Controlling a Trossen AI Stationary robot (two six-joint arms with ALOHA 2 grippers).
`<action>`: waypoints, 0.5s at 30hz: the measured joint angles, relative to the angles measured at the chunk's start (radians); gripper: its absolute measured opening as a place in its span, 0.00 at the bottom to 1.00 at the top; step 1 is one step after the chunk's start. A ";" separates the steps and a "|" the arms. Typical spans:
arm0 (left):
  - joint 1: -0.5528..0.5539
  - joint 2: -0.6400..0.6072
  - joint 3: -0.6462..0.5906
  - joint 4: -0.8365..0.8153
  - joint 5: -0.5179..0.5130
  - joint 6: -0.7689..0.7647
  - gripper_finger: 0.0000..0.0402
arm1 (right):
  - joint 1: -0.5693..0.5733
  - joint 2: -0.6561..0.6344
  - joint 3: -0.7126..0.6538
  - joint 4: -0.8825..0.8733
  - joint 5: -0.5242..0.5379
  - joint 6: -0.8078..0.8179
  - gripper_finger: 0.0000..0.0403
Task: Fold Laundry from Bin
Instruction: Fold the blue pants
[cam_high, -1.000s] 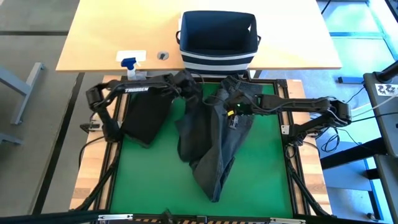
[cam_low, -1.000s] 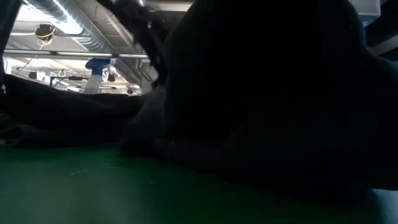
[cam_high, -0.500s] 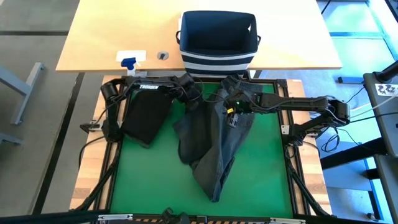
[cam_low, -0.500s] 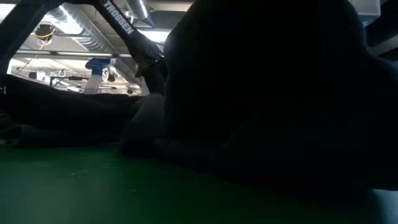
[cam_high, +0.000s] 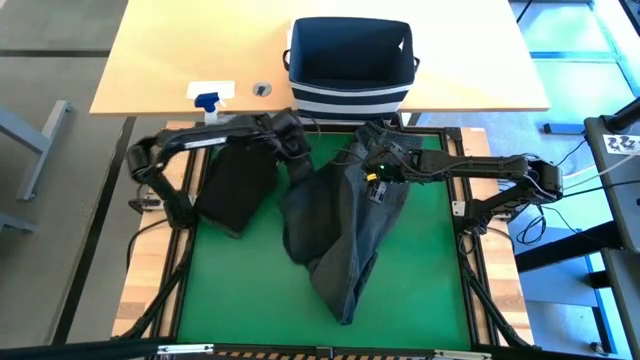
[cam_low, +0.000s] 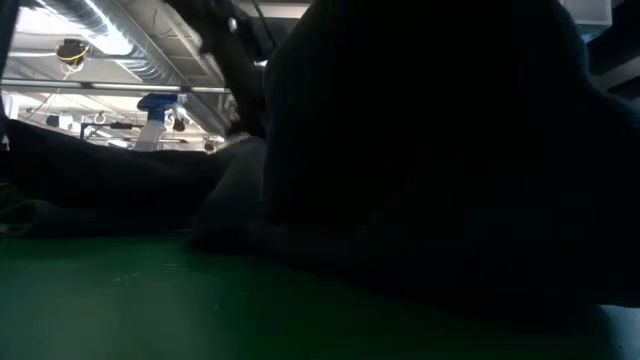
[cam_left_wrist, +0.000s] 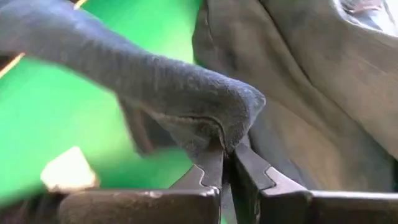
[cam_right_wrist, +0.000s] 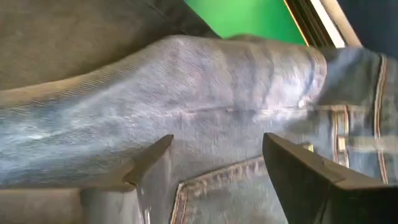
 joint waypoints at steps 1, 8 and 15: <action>-0.018 -0.032 0.009 -0.045 -0.025 -0.018 0.02 | 0.000 0.000 0.000 -0.008 0.003 0.019 0.60; -0.166 -0.241 0.039 -0.275 -0.109 -0.223 0.02 | 0.000 -0.002 -0.038 -0.009 -0.028 0.135 0.60; -0.386 -0.360 0.039 -0.478 -0.115 -0.481 0.04 | 0.001 -0.001 -0.153 -0.011 -0.041 0.244 0.60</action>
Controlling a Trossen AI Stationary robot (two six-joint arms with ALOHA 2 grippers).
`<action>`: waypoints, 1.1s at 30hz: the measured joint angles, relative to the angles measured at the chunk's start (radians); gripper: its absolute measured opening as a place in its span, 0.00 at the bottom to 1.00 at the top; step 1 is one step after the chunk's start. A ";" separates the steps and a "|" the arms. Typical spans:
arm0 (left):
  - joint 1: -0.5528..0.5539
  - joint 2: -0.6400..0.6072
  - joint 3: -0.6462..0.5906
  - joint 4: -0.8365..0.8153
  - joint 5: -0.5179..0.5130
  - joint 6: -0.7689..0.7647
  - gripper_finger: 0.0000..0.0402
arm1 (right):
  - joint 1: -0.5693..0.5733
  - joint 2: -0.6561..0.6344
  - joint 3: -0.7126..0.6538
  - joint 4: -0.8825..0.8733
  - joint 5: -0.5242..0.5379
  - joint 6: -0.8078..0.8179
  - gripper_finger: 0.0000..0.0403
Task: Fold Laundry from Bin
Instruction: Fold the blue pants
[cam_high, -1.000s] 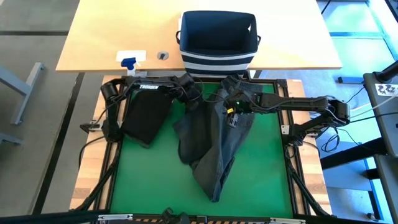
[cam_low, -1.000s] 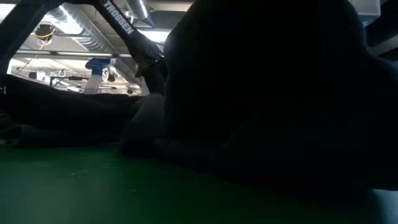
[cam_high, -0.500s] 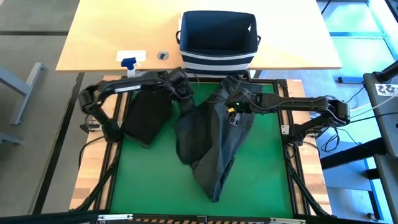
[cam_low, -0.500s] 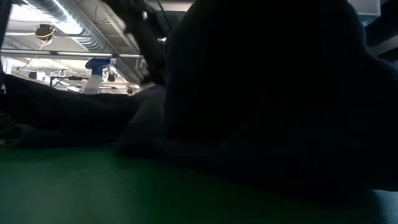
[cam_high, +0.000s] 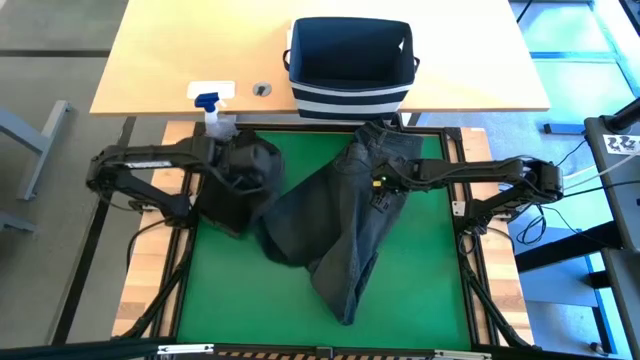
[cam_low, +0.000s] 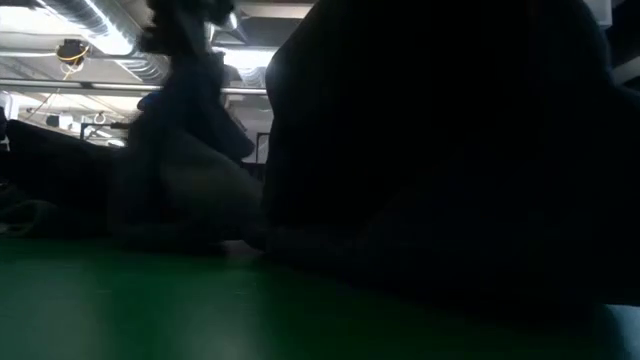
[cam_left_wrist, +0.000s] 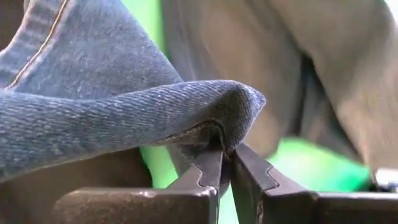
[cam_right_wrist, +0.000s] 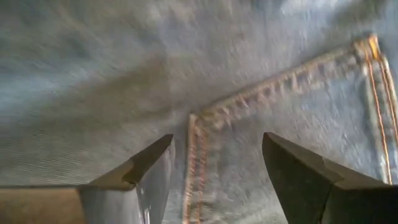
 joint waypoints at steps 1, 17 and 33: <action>-0.038 -0.007 0.000 -0.023 0.005 -0.032 0.04 | 0.000 0.000 -0.014 0.004 0.013 0.005 0.60; -0.693 0.016 -0.005 -0.147 0.008 -1.006 0.05 | -0.007 0.000 -0.105 0.062 0.089 -0.036 0.60; -1.049 0.259 -0.011 0.043 0.298 -1.460 0.30 | -0.007 0.000 -0.106 0.154 0.019 -0.156 0.60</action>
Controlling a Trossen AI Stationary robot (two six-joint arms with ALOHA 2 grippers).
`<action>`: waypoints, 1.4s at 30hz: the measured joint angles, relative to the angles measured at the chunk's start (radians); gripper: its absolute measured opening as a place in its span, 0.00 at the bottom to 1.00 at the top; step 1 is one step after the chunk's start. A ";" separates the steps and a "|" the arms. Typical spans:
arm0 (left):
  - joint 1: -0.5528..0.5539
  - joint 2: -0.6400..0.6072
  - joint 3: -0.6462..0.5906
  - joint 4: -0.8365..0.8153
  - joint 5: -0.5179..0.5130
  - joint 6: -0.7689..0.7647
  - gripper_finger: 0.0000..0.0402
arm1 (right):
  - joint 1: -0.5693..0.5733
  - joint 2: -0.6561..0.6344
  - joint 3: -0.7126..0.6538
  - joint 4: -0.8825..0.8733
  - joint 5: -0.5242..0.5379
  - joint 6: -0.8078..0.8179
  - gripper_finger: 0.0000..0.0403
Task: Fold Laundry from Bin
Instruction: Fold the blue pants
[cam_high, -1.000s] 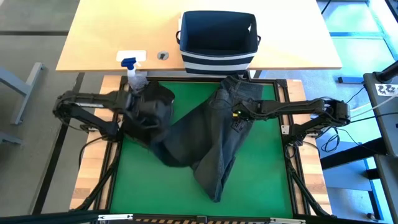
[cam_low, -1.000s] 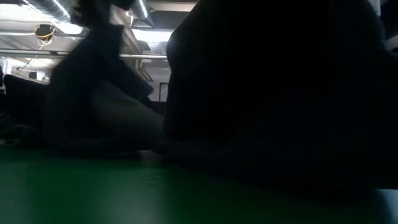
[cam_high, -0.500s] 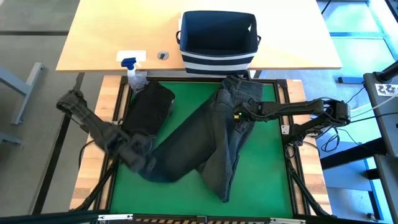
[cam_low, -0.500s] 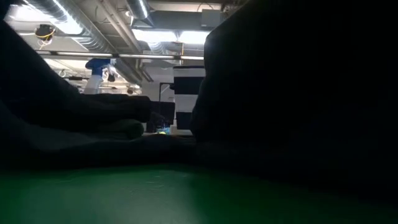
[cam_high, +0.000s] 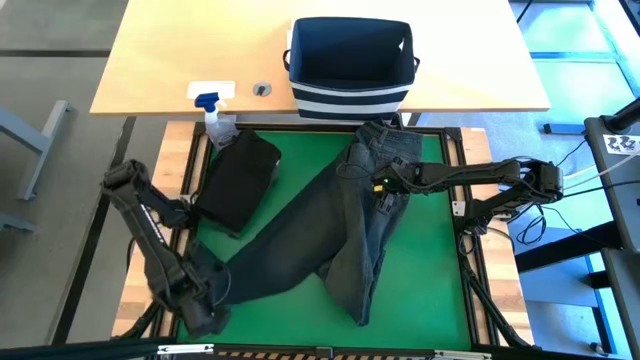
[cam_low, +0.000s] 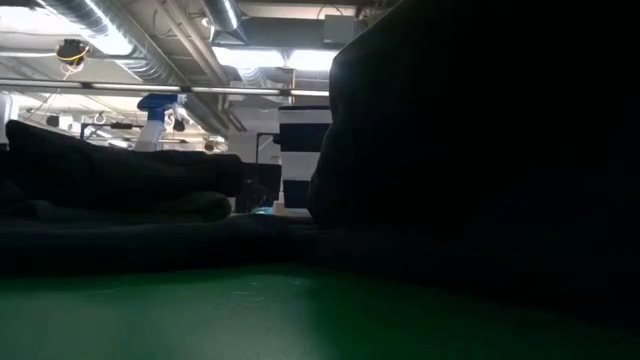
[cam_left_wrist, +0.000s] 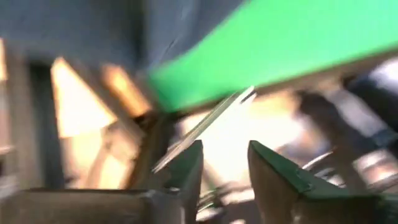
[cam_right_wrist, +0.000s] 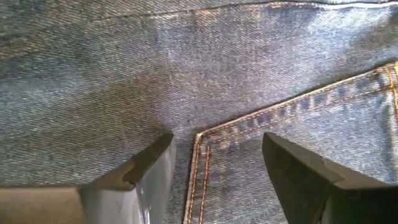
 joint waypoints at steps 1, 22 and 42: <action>-0.014 0.002 0.000 -0.012 0.048 0.033 0.32 | 0.000 0.000 0.000 0.000 -0.001 0.000 0.60; -0.087 -0.139 0.001 -0.034 -0.250 0.484 0.39 | 0.000 0.000 0.000 0.002 -0.044 0.108 0.60; -0.096 0.154 0.000 -0.246 -0.148 1.050 0.39 | 0.000 0.000 0.000 0.004 -0.063 0.112 0.60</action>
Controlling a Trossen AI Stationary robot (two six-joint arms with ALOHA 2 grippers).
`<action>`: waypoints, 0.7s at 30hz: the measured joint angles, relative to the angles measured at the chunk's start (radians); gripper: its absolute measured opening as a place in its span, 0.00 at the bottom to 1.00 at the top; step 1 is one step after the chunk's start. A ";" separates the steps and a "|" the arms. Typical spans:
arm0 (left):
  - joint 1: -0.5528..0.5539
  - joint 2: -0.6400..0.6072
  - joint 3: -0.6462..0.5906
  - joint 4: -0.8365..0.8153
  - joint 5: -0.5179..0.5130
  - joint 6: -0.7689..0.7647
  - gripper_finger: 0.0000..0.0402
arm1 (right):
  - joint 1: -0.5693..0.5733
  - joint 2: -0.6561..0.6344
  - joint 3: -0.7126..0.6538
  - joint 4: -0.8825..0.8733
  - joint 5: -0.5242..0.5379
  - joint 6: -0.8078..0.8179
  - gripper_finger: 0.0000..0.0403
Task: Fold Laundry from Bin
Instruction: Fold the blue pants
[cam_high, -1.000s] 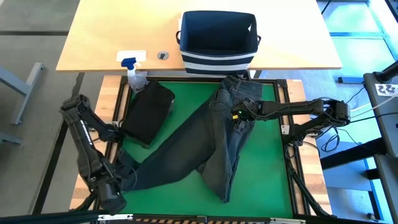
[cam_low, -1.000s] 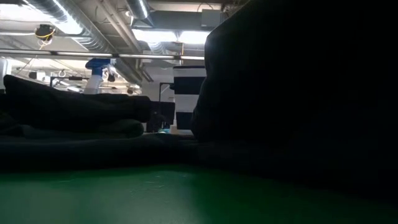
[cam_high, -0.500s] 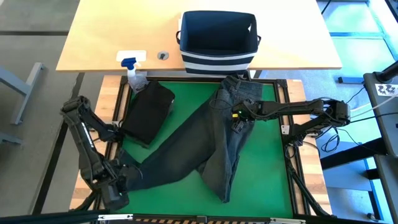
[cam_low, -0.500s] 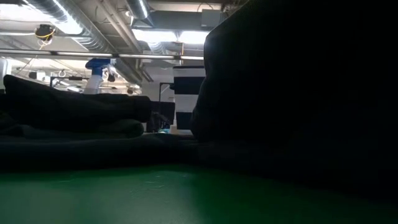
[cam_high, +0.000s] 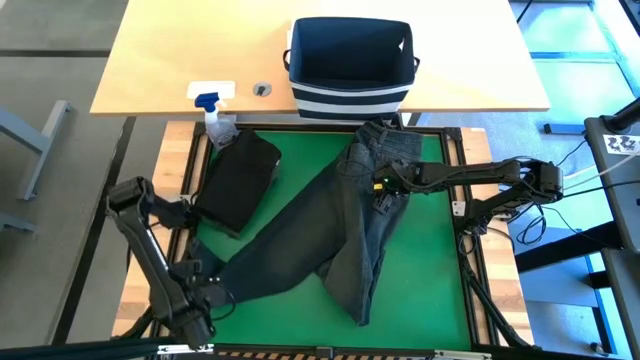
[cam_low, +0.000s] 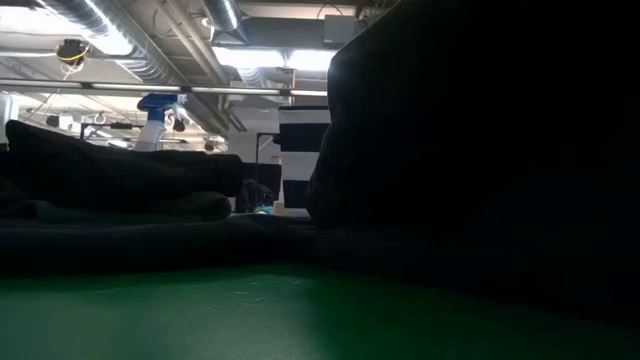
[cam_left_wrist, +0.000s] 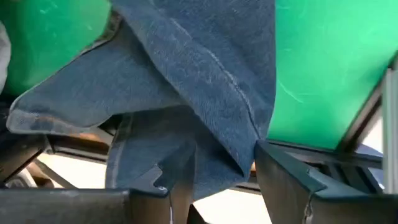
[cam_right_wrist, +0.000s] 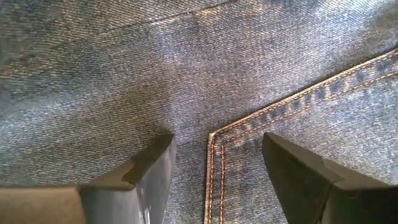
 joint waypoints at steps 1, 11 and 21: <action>0.000 0.016 0.000 0.001 0.003 0.009 0.39 | 0.000 0.000 0.000 0.000 0.000 -0.008 0.60; 0.041 0.086 -0.001 0.080 0.119 0.122 0.18 | 0.000 0.000 0.000 0.039 -0.016 -0.051 0.60; 0.217 -0.253 0.014 0.370 0.151 -0.171 0.01 | 0.000 0.000 0.000 0.050 -0.055 -0.107 0.60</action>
